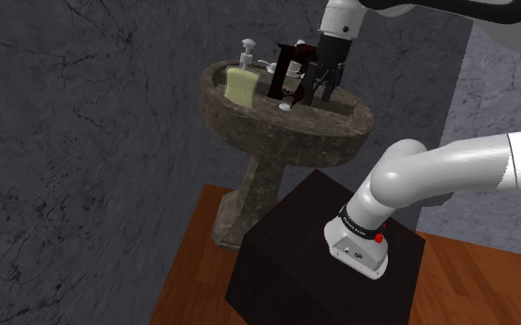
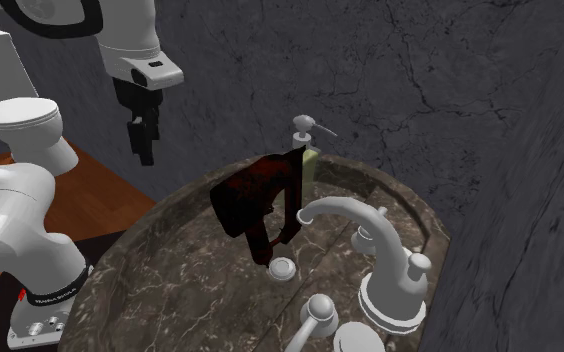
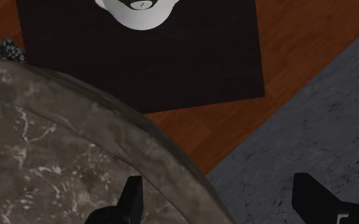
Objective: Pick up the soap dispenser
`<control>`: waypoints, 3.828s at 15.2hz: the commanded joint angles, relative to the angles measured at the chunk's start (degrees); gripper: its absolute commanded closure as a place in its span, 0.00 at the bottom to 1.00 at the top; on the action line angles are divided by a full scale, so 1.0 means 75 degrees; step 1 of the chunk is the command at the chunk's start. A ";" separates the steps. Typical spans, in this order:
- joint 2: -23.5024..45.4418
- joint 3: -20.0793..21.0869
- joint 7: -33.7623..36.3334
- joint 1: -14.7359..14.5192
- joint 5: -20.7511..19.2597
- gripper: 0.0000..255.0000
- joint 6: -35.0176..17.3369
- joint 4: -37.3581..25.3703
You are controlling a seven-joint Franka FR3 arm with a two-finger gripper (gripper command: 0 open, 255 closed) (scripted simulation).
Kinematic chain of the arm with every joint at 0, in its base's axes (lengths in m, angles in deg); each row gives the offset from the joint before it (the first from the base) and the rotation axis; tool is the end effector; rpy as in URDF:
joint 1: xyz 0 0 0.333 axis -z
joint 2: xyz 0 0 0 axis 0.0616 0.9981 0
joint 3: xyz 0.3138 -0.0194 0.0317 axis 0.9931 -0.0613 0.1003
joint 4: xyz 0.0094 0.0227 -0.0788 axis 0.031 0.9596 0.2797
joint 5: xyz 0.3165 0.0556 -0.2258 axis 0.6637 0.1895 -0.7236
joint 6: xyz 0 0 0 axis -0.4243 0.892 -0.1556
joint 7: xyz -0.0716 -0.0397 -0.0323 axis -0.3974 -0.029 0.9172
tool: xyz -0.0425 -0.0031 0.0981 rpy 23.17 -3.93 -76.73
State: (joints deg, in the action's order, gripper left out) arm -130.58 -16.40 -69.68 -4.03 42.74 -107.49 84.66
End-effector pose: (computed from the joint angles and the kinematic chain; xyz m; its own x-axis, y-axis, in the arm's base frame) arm 0.2910 0.0134 0.5555 0.9852 -0.1110 -0.1308 -0.1229 -0.9887 -0.0862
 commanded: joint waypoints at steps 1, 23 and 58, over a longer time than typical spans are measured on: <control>0.0000 0.0000 0.0000 0.0000 0.0000 0.00 0.0000 0.0000; 0.5345 -0.1498 -0.3404 -0.0234 0.0516 0.00 -0.3299 -0.3550; 0.5312 -0.1496 -0.3275 -0.0225 0.0467 1.00 -0.2538 -0.4288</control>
State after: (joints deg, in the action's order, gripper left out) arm -90.61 -27.59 -94.29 -5.75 46.29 -127.08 52.93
